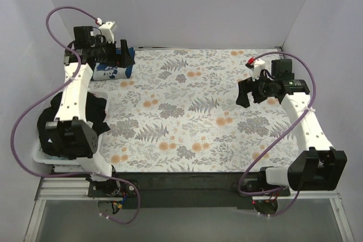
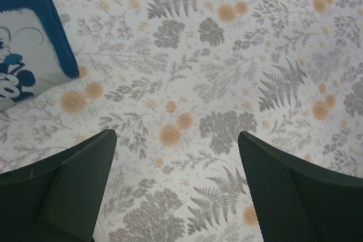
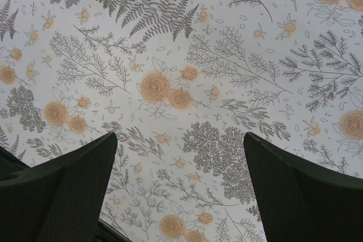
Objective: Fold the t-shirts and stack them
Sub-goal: Reset both grippers
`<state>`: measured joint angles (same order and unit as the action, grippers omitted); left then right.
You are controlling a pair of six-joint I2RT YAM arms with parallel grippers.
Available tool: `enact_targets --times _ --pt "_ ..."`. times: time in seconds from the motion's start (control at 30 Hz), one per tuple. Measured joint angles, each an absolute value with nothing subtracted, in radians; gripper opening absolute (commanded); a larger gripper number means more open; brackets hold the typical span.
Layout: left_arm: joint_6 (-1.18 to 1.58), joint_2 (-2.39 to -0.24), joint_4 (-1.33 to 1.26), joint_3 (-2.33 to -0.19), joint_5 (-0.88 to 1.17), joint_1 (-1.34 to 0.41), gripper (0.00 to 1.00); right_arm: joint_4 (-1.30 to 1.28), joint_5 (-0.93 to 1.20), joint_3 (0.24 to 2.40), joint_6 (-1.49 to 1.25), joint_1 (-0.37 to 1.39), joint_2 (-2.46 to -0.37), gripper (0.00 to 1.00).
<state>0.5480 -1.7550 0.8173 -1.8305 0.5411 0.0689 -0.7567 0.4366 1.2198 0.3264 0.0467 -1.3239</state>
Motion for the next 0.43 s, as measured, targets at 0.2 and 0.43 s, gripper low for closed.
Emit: enact_targets --times 0.2,0.43 --pt "0.563 -1.404 0.843 -1.486 0.555 0.057 0.89 -0.761 0.398 1.067 0.340 0.046 -1.156 0.98" --pt "0.562 -1.216 0.892 -1.245 0.514 0.057 0.89 -0.756 0.365 0.916 0.336 0.046 -1.053 0.98"
